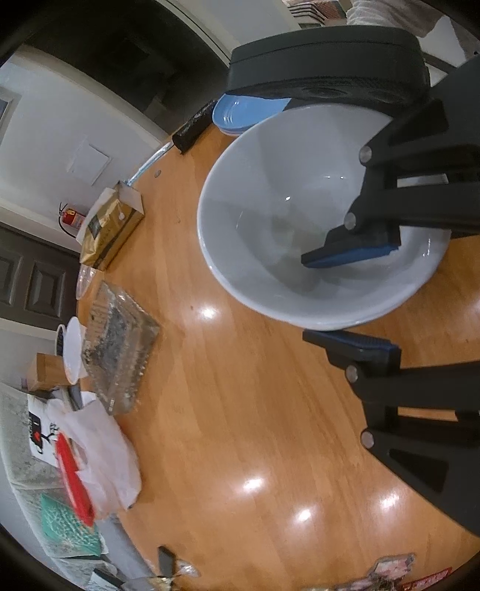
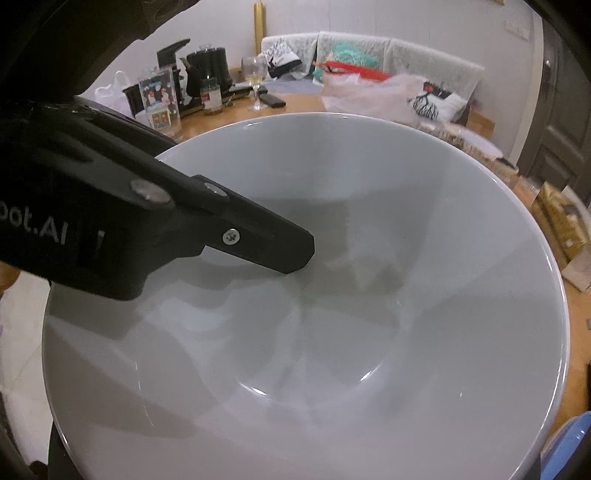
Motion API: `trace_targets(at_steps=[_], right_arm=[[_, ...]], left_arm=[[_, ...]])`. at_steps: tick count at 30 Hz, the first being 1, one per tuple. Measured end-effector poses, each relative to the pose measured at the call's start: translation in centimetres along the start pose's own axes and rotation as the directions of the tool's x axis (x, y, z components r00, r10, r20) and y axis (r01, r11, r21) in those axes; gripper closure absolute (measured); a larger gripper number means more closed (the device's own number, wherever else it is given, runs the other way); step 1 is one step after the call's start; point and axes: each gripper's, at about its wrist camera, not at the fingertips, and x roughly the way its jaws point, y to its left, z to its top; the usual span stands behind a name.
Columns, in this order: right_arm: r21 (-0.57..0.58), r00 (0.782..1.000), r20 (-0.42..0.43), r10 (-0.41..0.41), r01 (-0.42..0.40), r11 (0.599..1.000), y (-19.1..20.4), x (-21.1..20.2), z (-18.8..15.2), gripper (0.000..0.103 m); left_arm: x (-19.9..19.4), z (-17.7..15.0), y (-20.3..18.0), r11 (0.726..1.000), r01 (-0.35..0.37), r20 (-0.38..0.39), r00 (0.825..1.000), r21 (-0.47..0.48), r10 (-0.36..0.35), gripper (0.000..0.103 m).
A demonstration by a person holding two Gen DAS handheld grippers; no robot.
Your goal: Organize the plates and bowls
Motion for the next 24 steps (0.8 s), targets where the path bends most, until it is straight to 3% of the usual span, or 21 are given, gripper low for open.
trace_targets(at_steps=[15, 24], right_arm=[[0.03, 0.994, 0.087, -0.07, 0.067, 0.997, -1.2, -7.3, 0.1, 0.001], [0.07, 0.988, 0.113, -0.109, 0.102, 0.992, -3.2, -10.5, -1.3, 0.001]], left_arm=[[-4.6, 2.0, -6.5, 0.996, -0.027, 0.074, 0.997, 0.082, 0.021, 0.074], [-4.8, 3.2, -10.8, 0.991, -0.026, 0.084, 0.996, 0.133, 0.015, 0.074]])
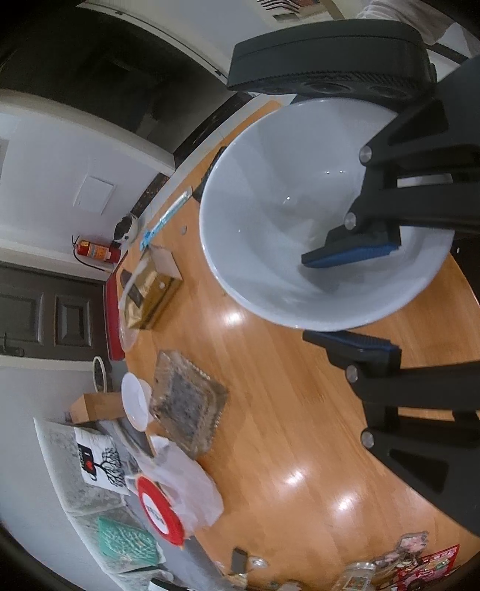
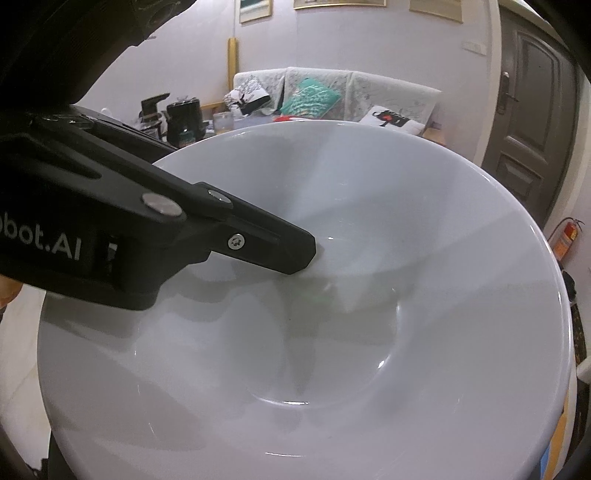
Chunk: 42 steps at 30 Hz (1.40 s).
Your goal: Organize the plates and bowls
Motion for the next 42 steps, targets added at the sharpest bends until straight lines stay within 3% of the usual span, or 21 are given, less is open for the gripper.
trace_targets(at_steps=[23, 42], right_arm=[[0.104, 0.996, -0.014, -0.091, 0.092, 0.99, -7.6, -4.5, -4.3, 0.001], [0.155, 0.99, -0.078, -0.118, 0.129, 0.979, -12.0, -6.4, -8.5, 0.001]], left_arm=[[4.0, 3.1, -9.5, 0.991, 0.074, -0.031, 0.997, 0.109, -0.071, 0.074], [8.6, 3.8, -14.2, 0.982, 0.146, -0.083, 0.987, 0.122, -0.136, 0.074]])
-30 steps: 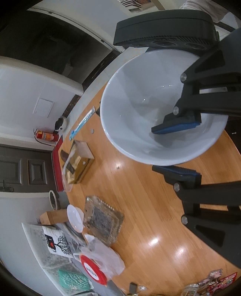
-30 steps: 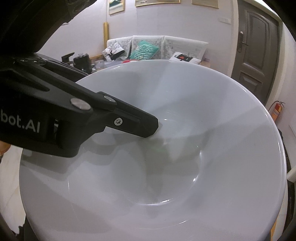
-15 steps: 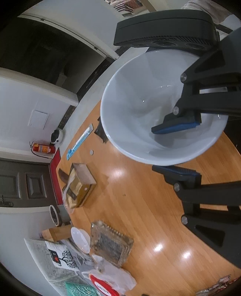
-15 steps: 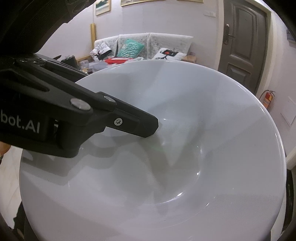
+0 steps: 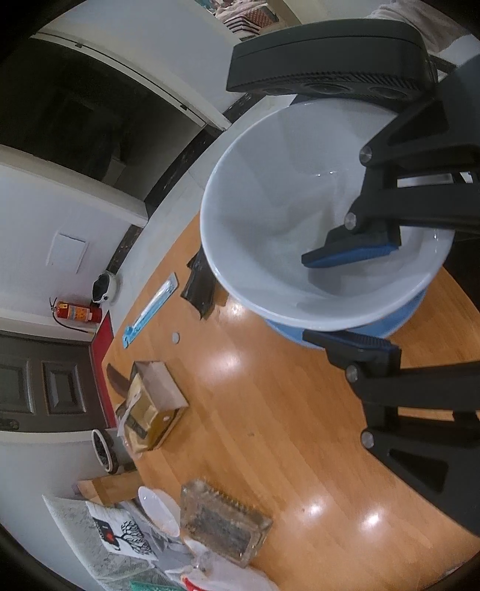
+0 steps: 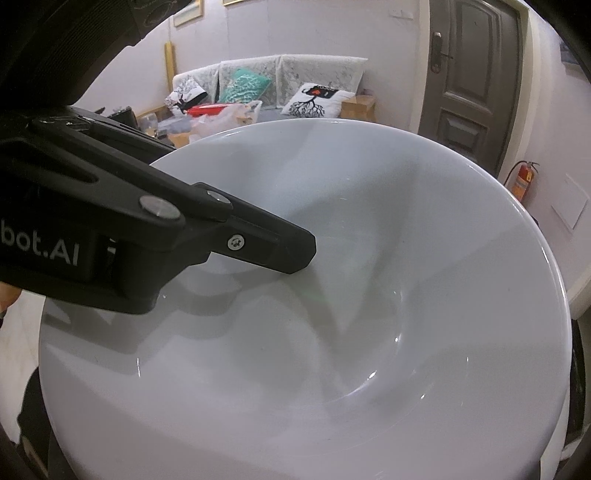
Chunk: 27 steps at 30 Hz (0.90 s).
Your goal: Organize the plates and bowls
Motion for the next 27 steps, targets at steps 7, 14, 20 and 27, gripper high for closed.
trace_targets(at_steps=[7, 14, 20, 27], right_arm=[[0.013, 0.999, -0.033, -0.01, 0.01, 1.0, -1.4, 0.3, -0.9, 0.001], [0.019, 0.998, -0.065, -0.025, 0.026, 0.999, -2.7, 0.6, -1.4, 0.001], [0.033, 0.996, -0.087, -0.033, 0.036, 0.999, -3.7, 0.6, -1.9, 0.001], [0.031, 0.994, -0.102, -0.039, 0.042, 0.999, -4.0, 1.2, -1.9, 0.001]], left_arm=[[1.8, 0.1, -0.8, 1.0, 0.03, -0.019, 0.999, -0.002, -0.03, 0.074], [3.3, 0.1, -1.5, 0.998, 0.065, -0.032, 0.997, -0.005, -0.066, 0.074], [4.3, 0.3, -1.5, 0.996, 0.086, -0.033, 0.996, -0.021, -0.087, 0.074], [5.3, 0.6, -1.4, 0.995, 0.099, -0.045, 0.994, -0.026, -0.1, 0.074]])
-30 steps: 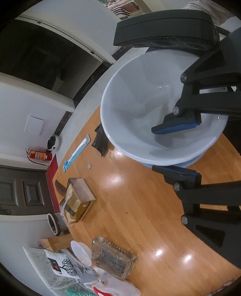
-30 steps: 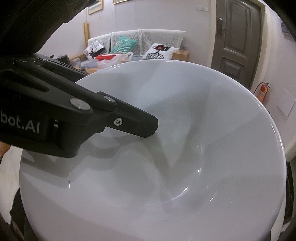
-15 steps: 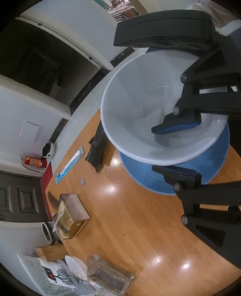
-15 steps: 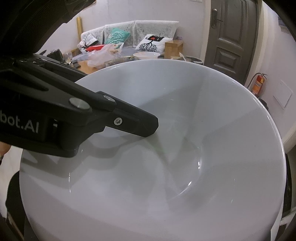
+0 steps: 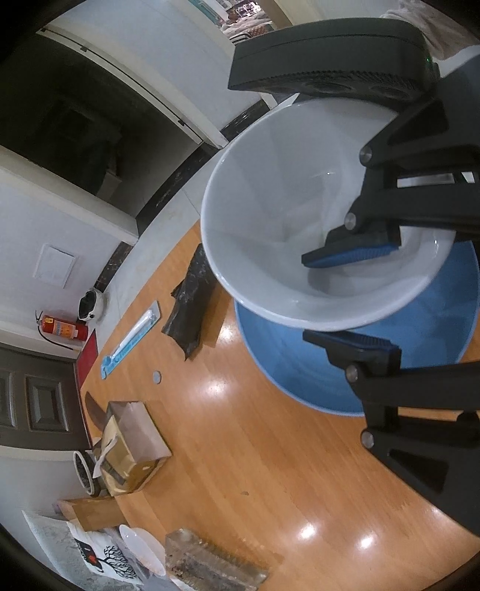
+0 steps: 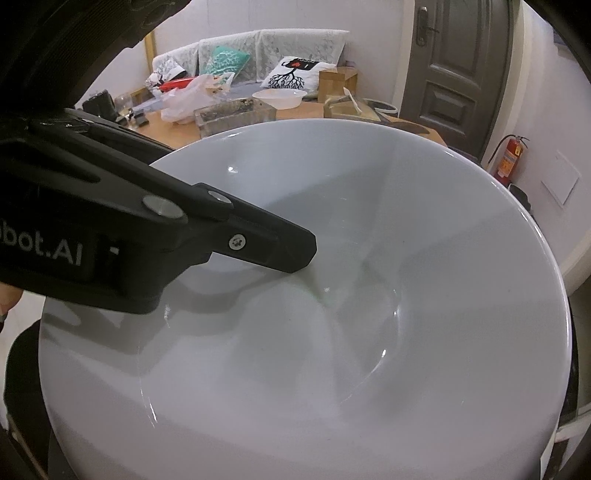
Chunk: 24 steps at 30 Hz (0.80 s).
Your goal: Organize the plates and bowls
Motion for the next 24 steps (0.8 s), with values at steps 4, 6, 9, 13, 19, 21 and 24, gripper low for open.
trace_targets(at_steps=[4, 6, 9, 13, 19, 21, 24], right_arm=[[0.0, 1.0, -0.015, 0.002, -0.002, 1.0, -0.21, 0.38, -0.24, 0.001], [0.001, 1.0, -0.022, 0.006, -0.006, 1.0, -0.24, 0.55, -0.49, 0.001], [0.002, 1.0, -0.02, 0.008, -0.008, 1.0, -0.23, 0.58, -0.74, 0.001], [0.003, 1.0, -0.023, 0.014, -0.014, 1.0, -0.17, 0.57, -0.93, 0.001], [-0.008, 0.999, -0.022, 0.028, -0.028, 1.0, 0.29, 0.77, -0.74, 0.001], [-0.012, 0.999, -0.024, 0.03, -0.031, 0.999, 0.44, 0.81, -0.7, 0.001], [-0.017, 0.999, -0.03, 0.039, -0.039, 0.999, 0.49, 0.84, -0.66, 0.001]], left_arm=[[0.6, -0.1, 0.1, 1.0, 0.008, -0.014, 1.0, -0.002, -0.008, 0.074], [0.82, -0.23, 0.12, 1.0, 0.009, -0.023, 1.0, -0.001, -0.009, 0.074], [0.96, -0.29, 0.09, 1.0, 0.01, -0.026, 1.0, 0.008, -0.009, 0.074], [0.96, -0.32, 0.14, 1.0, 0.008, -0.029, 1.0, 0.009, -0.008, 0.074], [0.68, -0.52, 0.46, 1.0, -0.004, -0.034, 0.999, 0.012, 0.004, 0.074], [0.66, -0.59, 0.64, 1.0, -0.002, -0.036, 0.999, 0.005, 0.002, 0.074], [0.53, -0.7, 0.7, 1.0, -0.006, -0.039, 0.999, 0.001, 0.006, 0.074]])
